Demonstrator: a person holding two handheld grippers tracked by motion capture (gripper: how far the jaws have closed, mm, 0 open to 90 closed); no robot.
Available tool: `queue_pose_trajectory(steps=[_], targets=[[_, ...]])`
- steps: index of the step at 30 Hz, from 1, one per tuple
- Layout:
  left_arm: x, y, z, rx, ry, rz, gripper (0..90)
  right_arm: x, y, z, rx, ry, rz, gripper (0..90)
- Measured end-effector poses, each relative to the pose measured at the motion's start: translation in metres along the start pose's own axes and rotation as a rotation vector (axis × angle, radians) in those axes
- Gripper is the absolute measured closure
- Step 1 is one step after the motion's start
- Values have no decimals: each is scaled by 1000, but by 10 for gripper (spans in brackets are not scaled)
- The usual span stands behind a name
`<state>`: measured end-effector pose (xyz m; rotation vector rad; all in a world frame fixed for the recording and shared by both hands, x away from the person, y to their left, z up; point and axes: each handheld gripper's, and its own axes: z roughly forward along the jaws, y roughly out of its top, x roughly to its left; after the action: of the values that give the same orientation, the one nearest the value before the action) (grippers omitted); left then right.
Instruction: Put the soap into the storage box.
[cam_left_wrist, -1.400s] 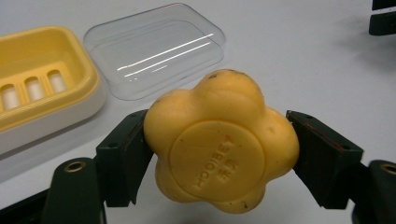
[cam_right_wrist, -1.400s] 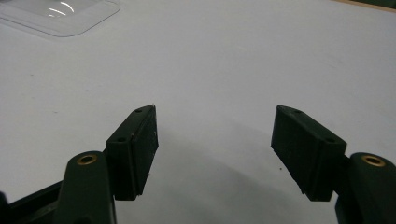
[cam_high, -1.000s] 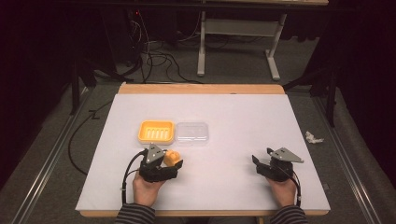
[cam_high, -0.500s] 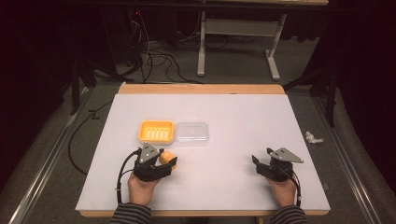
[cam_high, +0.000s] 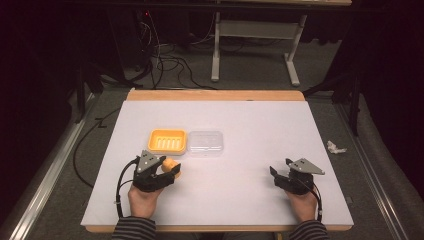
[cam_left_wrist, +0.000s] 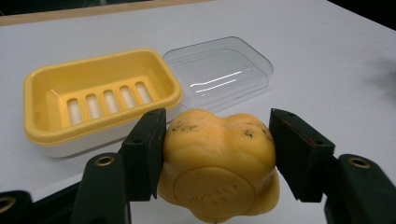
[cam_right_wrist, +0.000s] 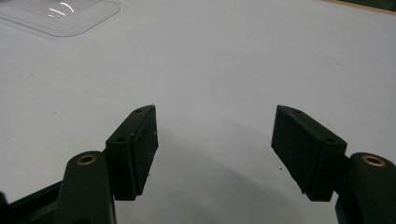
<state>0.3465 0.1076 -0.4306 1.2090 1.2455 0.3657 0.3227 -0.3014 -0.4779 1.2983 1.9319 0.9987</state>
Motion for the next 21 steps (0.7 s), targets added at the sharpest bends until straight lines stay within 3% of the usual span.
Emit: queue_pose_trajectory(steps=[21], targets=[[19,28,10,-26,55,-8,394,0,0,0,-4,7,-2,318]])
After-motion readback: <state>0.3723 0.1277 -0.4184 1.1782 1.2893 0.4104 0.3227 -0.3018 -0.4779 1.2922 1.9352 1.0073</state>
